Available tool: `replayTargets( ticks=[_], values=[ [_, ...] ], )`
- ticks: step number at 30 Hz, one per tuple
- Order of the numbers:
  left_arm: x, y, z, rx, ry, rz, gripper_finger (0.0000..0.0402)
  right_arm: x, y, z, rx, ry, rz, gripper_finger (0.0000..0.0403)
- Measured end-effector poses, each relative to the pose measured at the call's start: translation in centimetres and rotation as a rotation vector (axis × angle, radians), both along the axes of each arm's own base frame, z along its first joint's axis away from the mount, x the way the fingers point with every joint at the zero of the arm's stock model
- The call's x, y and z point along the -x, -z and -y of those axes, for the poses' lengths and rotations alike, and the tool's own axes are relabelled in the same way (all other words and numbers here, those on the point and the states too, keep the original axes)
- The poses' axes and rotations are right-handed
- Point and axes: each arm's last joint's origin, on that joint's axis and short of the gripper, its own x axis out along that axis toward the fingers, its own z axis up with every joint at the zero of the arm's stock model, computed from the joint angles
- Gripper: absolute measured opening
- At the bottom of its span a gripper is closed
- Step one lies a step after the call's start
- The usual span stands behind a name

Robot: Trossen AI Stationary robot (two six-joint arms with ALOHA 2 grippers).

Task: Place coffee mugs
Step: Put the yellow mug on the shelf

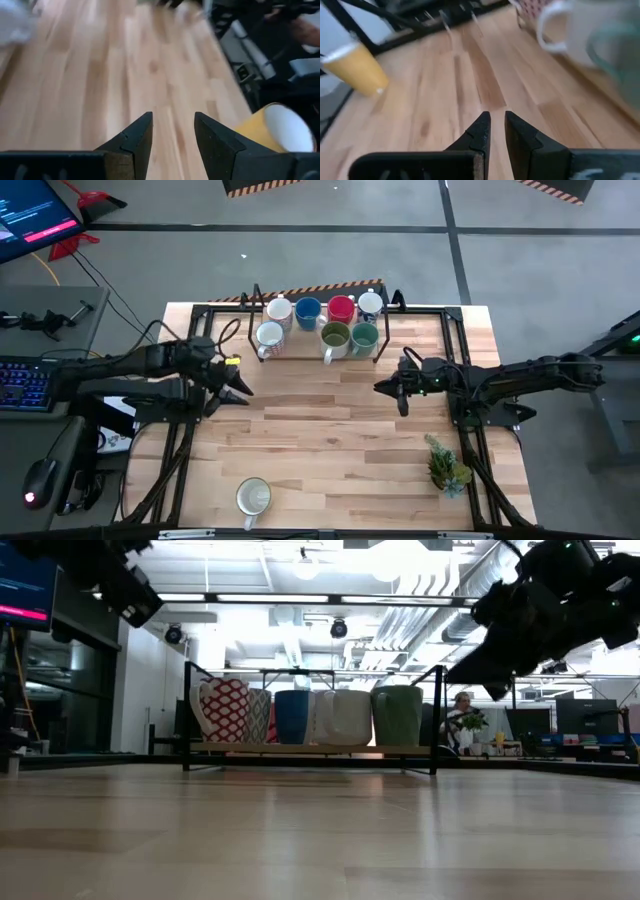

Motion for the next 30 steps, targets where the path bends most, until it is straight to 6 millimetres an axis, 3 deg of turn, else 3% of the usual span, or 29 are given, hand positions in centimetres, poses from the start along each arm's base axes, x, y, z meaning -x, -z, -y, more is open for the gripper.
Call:
replayTargets(
  ticks=[7, 11, 17, 24, 30],
  values=[
    [0.3, 2.6, 1.8, -0.014, 0.065, 0.177, 0.0134, -0.6, -1.8, -1.2, 0.082, -0.103, 0.195, 0.0035],
    [0.9, 4.3, 2.4, -0.045, 0.044, 0.242, 0.0134, -0.6, -1.9, -1.4, 0.067, -0.114, 0.201, 0.0035],
    [1.0, 5.6, 3.0, -0.09, 0.054, 0.497, 0.0133, -0.6, -1.9, -1.4, 0.037, -0.085, 0.2, 0.0035],
    [1.0, 7.1, 3.8, 0.056, 0.01, 0.335, 0.0133, -0.6, -1.6, -1.4, 0.035, -0.08, 0.176, 0.0035],
    [0.6, 4.6, 5.0, 0.024, 0.036, 0.273, 0.0133, -0.4, -1.0, -1.3, 0.018, -0.048, 0.106, 0.0035]
  ],
)
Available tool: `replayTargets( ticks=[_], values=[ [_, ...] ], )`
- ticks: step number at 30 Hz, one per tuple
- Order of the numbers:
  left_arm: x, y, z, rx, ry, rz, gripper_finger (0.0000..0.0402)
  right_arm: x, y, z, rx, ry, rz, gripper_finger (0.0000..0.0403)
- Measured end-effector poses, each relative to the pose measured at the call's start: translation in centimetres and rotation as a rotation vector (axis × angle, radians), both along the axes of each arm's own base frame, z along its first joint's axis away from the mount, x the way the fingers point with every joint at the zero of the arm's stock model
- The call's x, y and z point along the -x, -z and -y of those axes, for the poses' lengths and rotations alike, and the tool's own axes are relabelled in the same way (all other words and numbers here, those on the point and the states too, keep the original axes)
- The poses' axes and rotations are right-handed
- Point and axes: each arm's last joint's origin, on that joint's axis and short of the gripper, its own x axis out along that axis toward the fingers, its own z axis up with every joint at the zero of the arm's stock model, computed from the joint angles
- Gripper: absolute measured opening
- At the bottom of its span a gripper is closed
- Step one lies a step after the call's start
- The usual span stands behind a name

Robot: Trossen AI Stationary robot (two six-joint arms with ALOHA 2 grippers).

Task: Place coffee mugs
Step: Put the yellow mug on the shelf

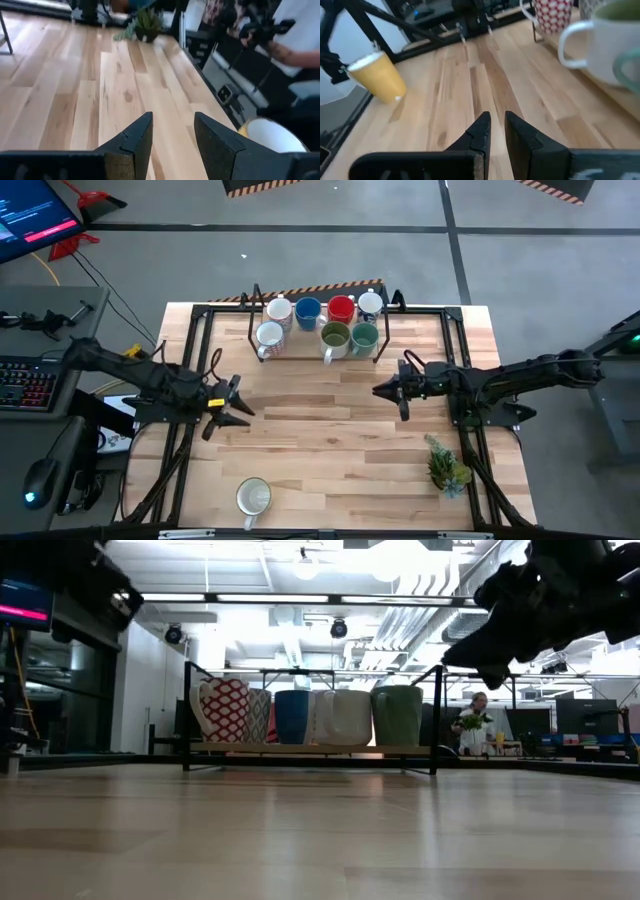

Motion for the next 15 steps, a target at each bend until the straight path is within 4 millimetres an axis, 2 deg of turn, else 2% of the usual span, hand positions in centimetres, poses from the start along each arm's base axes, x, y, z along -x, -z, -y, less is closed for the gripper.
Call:
replayTargets(
  ticks=[6, 11, 15],
  values=[
    [-0.8, -3.1, 2.1, -0.115, 0.014, -0.168, 0.0133, 0.3, 0.8, 0.0, -0.05, 0.016, -0.09, 0.0035],
    [-2.2, -5.1, 4.6, -0.256, 0.017, -0.288, 0.0133, 0.4, 1.1, 0.0, -0.073, 0.025, -0.12, 0.0035],
    [-3.1, -6.7, 6.5, -0.298, 0.048, -0.352, 0.0133, 0.4, 1.1, 0.0, -0.056, 0.019, -0.117, 0.0035]
  ],
)
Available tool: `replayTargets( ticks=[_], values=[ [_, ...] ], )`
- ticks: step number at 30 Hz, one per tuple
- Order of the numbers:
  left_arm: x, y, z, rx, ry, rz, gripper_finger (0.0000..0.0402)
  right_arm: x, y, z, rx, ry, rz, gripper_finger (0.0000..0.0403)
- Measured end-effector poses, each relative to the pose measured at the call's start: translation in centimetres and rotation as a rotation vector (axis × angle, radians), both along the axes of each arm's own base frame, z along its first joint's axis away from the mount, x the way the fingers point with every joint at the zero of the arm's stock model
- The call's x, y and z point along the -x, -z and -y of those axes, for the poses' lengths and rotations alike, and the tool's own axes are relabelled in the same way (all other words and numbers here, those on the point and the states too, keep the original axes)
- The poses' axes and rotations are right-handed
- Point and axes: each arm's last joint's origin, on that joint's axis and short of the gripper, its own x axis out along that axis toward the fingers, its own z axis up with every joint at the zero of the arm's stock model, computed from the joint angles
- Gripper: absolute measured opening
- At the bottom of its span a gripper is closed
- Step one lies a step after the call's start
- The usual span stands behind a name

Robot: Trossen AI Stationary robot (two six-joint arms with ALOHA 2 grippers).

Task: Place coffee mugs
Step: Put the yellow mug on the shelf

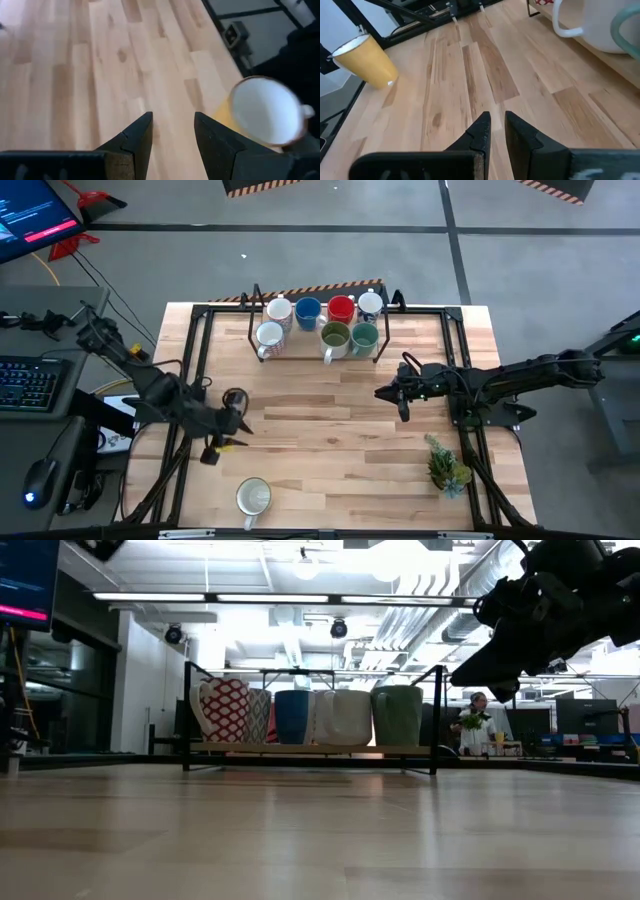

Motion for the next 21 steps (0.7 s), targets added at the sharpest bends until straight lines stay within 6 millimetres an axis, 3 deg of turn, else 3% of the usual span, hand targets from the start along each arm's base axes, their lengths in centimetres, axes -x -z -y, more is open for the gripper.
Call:
replayTargets(
  ticks=[9, 13, 21],
  values=[
    [-1.9, -1.5, 4.7, 0.007, 0.01, -0.148, 0.0133, 0.0, 0.0, 0.0, 0.006, -0.003, -0.004, 0.0035],
    [-3.1, -1.3, 6.5, -0.008, 0.01, -0.187, 0.0133, 0.0, 0.1, 0.0, 0.001, -0.005, -0.008, 0.0035],
    [-4.7, 0.9, 8.1, -0.042, -0.108, -0.333, 0.0133, 0.0, 0.1, 0.0, -0.001, -0.011, -0.012, 0.0035]
  ],
)
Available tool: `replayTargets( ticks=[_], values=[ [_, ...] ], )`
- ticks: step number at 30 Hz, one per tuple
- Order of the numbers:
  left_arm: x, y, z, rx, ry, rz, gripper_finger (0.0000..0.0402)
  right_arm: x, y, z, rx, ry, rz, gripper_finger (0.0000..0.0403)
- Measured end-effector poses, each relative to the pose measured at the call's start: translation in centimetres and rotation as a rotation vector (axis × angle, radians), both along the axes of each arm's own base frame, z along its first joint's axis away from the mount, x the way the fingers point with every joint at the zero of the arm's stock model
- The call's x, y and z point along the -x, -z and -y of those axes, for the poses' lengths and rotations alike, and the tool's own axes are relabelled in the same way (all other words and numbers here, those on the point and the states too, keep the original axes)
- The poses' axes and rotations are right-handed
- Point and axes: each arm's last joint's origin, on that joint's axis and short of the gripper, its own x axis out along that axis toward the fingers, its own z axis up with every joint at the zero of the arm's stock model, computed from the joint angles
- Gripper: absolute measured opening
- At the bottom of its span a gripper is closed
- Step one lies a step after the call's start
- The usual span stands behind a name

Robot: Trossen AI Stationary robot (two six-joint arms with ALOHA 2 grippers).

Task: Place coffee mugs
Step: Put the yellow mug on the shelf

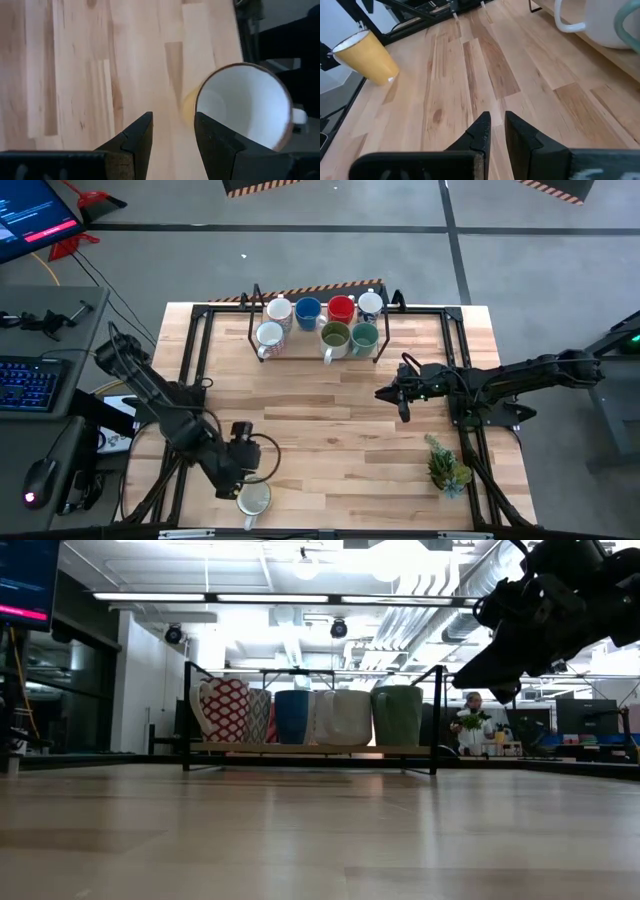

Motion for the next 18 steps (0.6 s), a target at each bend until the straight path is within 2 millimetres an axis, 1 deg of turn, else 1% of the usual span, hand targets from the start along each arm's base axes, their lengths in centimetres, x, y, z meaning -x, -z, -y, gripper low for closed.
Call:
replayTargets(
  ticks=[7, 11, 18],
  values=[
    [-1.0, 2.1, 1.1, 0.011, -0.053, -0.086, 0.0133, 0.1, 0.2, 0.0, -0.001, -0.001, -0.026, 0.0035],
    [-1.3, 2.9, 1.5, 0.022, -0.064, -0.125, 0.0133, 0.1, 0.3, 0.0, -0.001, -0.002, -0.036, 0.0035],
    [-1.7, 2.9, 2.1, 0.093, -0.062, -0.115, 0.0133, 0.2, 0.4, 0.0, -0.002, -0.002, -0.05, 0.0035]
  ],
)
